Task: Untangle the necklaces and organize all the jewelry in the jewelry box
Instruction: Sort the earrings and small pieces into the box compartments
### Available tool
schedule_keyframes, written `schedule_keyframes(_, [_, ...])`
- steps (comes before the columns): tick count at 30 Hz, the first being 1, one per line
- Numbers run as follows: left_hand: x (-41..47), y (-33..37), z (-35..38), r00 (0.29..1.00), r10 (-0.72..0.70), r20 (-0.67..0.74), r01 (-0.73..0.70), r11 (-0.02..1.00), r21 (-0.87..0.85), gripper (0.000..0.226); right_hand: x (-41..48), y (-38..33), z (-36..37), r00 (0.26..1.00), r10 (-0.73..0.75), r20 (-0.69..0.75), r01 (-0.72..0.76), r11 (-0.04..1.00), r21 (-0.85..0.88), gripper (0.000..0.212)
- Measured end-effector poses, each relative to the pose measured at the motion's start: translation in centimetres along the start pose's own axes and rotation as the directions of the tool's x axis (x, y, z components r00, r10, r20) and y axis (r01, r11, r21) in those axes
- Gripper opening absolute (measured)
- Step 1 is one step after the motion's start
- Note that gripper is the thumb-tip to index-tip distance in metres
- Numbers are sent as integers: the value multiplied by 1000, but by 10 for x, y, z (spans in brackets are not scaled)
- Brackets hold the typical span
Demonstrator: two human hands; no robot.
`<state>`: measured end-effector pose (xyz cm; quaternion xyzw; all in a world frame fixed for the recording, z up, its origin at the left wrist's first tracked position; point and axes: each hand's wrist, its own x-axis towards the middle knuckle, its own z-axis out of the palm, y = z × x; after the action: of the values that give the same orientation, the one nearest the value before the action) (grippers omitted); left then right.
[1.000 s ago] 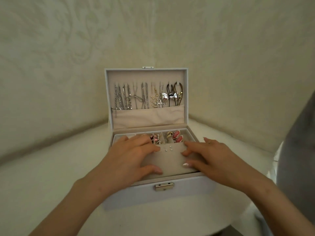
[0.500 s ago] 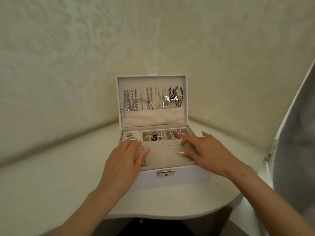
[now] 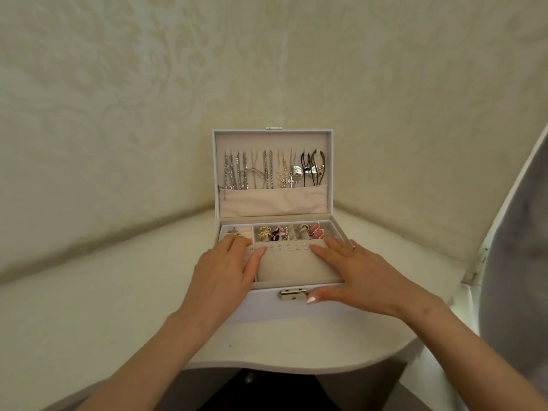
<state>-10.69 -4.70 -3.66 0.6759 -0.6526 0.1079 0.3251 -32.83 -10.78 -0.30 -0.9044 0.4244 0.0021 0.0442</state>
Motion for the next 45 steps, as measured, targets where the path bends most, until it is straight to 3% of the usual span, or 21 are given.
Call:
schedule_keyframes(4, [17, -12, 4, 998, -52, 46, 54, 997, -51, 67, 19, 3, 13, 999, 1, -34, 1, 999, 37, 127])
schedule_keyframes(5, [22, -15, 6, 996, -63, 68, 67, 996, -63, 65, 23, 4, 12, 1000, 1, -27, 0, 999, 40, 126])
schedule_keyframes(7, [29, -20, 9, 991, -80, 105, 90, 992, -92, 50, 25, 3, 5, 1000, 3, -16, -2, 997, 82, 112])
schedule_keyframes(9, [37, -19, 8, 983, -129, 130, 149, 976, -159, 49, 25, 0, -9, 992, 75, -98, -40, 947, 318, 83])
schedule_keyframes(11, [53, -15, 6, 960, -235, 151, 269, 924, -272, 60, 40, -2, -18, 931, 213, -296, 22, 778, 628, 53])
schedule_keyframes(13, [76, -10, 8, 919, -362, 157, 394, 816, -424, 67, 68, 1, -24, 828, 384, -408, 70, 652, 755, 49])
schedule_keyframes(15, [98, -5, 10, 885, -462, 61, 421, 737, -528, 67, 97, 6, -32, 776, 533, -338, 60, 470, 881, 61])
schedule_keyframes(18, [127, 2, 5, 796, -602, -55, 427, 625, -653, 63, 131, 21, -44, 786, 606, -122, 32, 157, 987, 69])
schedule_keyframes(21, [153, -13, 3, 743, -633, 218, 537, 370, -758, 75, 135, 32, -55, 834, 550, -52, 28, 51, 998, 71])
schedule_keyframes(23, [164, -39, 11, 743, -548, 385, 589, 263, -764, 98, 126, 32, -62, 864, 500, -54, 42, 34, 999, 73])
schedule_keyframes(25, [157, -40, 4, 764, -501, 407, 577, 248, -778, 113, 115, 33, -68, 870, 488, -63, 48, 44, 998, 75])
schedule_keyframes(29, [121, -10, -30, 831, -456, 318, 473, 278, -836, 76, 92, 37, -70, 849, 520, -93, 63, 75, 995, 84])
schedule_keyframes(33, [81, -24, -35, 853, -443, 274, 421, 276, -864, 77, 70, 36, -54, 846, 514, -143, 115, 86, 990, 83])
schedule_keyframes(38, [38, -30, -27, 890, -375, 258, 364, 245, -899, 72, 41, 22, -16, 834, 522, -179, 222, -21, 975, 65])
schedule_keyframes(42, [17, -31, -22, 881, -379, 284, 381, 213, -900, 62, 26, 16, 9, 877, 446, -180, 192, 17, 981, 45])
schedule_keyframes(45, [4, -23, -15, 849, -434, 302, 410, 179, -894, 43, 23, 17, 25, 885, 428, -183, 169, 72, 983, 59])
